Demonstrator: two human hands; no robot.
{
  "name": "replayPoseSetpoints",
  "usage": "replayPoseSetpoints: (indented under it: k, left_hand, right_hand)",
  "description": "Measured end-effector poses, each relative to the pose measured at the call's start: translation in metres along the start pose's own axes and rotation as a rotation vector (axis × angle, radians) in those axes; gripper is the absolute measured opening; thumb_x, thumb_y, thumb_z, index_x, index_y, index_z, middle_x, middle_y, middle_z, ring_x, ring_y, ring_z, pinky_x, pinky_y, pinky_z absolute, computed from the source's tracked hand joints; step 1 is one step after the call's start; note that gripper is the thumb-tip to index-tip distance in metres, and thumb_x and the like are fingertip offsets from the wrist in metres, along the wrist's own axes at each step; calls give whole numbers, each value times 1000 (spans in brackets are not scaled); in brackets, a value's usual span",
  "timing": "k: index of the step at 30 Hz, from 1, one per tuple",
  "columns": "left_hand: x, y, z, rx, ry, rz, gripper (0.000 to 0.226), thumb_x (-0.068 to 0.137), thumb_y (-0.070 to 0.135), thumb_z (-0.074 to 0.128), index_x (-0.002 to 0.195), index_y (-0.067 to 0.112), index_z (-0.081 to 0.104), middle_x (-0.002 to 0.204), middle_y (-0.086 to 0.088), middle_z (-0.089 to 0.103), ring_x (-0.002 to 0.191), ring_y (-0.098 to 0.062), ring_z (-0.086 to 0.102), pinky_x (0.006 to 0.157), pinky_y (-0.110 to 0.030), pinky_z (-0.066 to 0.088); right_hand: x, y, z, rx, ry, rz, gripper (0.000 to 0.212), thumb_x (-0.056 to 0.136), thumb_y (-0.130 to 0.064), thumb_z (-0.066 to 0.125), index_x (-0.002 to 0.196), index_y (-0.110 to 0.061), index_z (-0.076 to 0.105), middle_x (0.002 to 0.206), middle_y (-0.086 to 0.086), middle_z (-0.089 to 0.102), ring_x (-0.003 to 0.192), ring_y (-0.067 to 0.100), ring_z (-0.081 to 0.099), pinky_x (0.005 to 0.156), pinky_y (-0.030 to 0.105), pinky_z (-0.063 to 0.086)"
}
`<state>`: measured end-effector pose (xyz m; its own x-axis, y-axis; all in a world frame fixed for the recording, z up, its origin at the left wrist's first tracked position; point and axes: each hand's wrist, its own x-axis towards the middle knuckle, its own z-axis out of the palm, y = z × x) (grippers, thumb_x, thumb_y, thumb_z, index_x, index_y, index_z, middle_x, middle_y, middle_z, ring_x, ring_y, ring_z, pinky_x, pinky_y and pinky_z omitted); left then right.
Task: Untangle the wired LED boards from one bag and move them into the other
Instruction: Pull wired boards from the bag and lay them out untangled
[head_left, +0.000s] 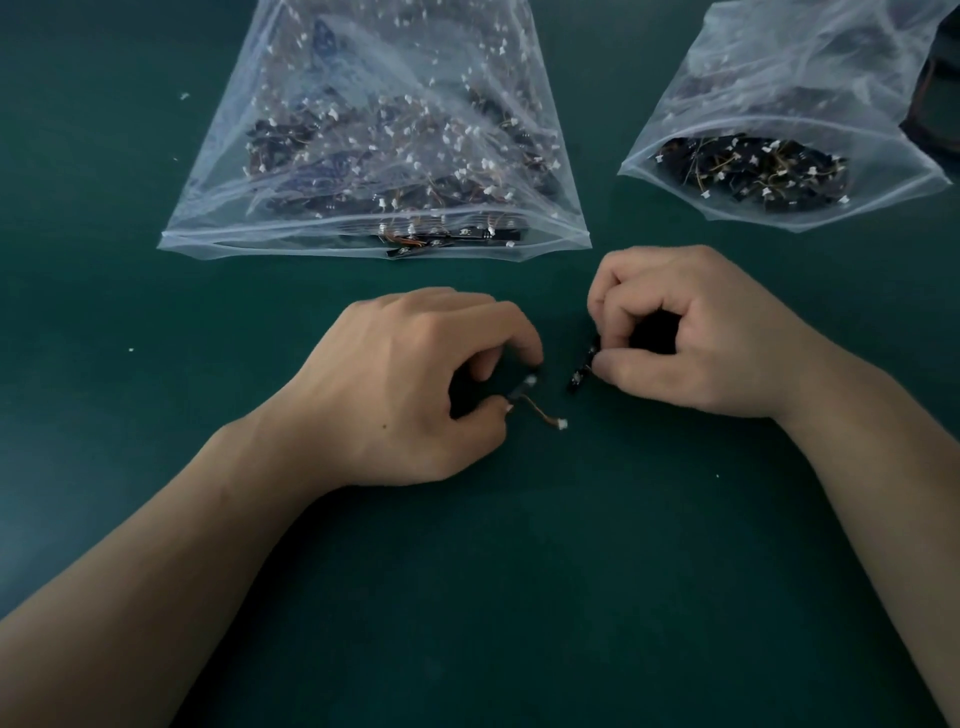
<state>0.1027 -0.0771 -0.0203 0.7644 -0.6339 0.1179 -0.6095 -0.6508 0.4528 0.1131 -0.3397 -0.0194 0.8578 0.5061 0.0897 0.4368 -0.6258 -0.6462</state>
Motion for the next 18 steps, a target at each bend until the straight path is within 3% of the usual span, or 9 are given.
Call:
replayPoseSetpoints:
  k: [2, 4, 9, 13, 18]
  left_hand:
    - [0, -2, -1, -13, -16, 4, 39, 80, 44, 65, 119, 44, 64, 88, 16, 55, 83, -9, 56, 68, -36, 50]
    - [0, -2, -1, -4, -28, 16, 36, 83, 48, 64, 119, 46, 66, 88, 16, 55, 84, -8, 56, 69, -36, 50]
    - [0, 2, -1, -32, -56, 97, 49, 79, 28, 60, 126, 41, 69, 92, 15, 56, 83, -9, 55, 73, -34, 49]
    - [-1, 3, 1, -78, -54, 104, 42, 76, 21, 60, 112, 37, 77, 96, 15, 60, 83, -8, 56, 78, -33, 49]
    - [0, 3, 2, -93, -38, 101, 20, 78, 23, 66, 95, 30, 75, 94, 14, 63, 84, -11, 60, 74, -37, 51]
  right_hand:
    - [0, 1, 1, 6, 14, 5, 3, 77, -26, 74, 77, -26, 71, 83, -10, 65, 77, 18, 62, 68, 35, 49]
    - [1, 0, 2, -11, 31, 12, 10, 77, -25, 75, 87, -27, 74, 82, -11, 65, 79, 17, 62, 70, 31, 48]
    - [1, 2, 2, -6, 15, 16, 10, 81, -18, 82, 82, -26, 78, 86, -12, 68, 81, 16, 67, 71, 32, 52]
    - [0, -1, -1, 25, -25, 47, 11, 81, -22, 85, 81, -31, 80, 91, -13, 68, 82, 17, 66, 69, 18, 46]
    - [-3, -4, -7, 47, -106, 72, 7, 74, -38, 84, 81, -38, 81, 99, -12, 66, 98, 14, 64, 81, 17, 43]
